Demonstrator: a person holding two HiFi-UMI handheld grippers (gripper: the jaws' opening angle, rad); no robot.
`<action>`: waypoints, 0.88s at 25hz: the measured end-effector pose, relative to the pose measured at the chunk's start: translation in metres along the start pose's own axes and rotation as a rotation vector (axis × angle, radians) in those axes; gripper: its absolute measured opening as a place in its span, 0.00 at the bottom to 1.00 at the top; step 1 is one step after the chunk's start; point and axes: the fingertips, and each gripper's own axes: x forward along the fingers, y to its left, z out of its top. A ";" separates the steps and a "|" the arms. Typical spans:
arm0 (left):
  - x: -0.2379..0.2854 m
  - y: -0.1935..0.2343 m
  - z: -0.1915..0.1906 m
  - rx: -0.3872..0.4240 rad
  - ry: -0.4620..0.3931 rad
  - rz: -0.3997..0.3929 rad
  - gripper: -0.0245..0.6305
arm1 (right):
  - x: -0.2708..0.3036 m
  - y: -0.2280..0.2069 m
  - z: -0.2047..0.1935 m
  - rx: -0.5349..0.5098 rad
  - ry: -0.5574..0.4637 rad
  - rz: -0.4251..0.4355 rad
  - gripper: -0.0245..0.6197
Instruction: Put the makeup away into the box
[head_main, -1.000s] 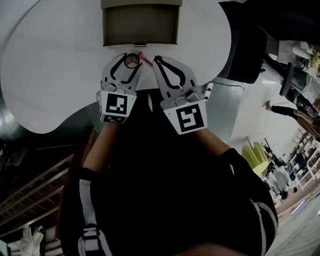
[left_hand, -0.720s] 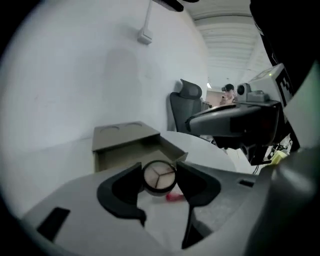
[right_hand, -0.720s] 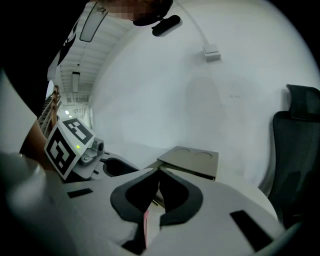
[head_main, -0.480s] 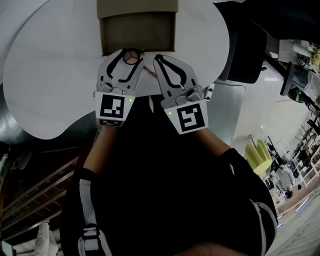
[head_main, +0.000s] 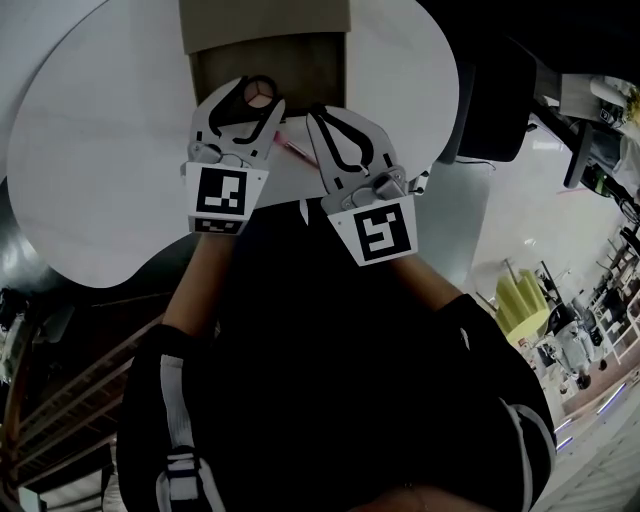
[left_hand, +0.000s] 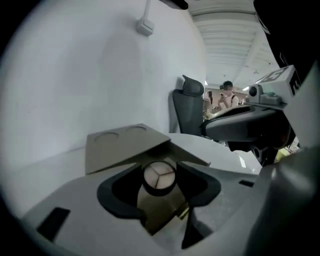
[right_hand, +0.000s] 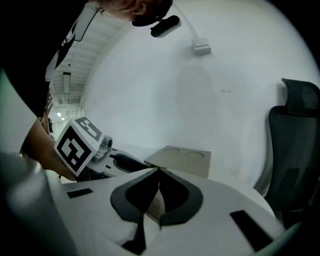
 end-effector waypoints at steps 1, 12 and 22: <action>0.002 0.003 -0.001 -0.009 0.011 0.003 0.38 | 0.001 -0.002 0.000 0.004 0.001 -0.002 0.07; 0.031 0.018 -0.013 -0.016 0.091 -0.011 0.38 | 0.016 -0.022 0.000 0.021 0.018 -0.026 0.07; 0.035 0.015 -0.027 0.012 0.211 -0.008 0.38 | 0.014 -0.025 0.000 0.027 0.026 -0.043 0.07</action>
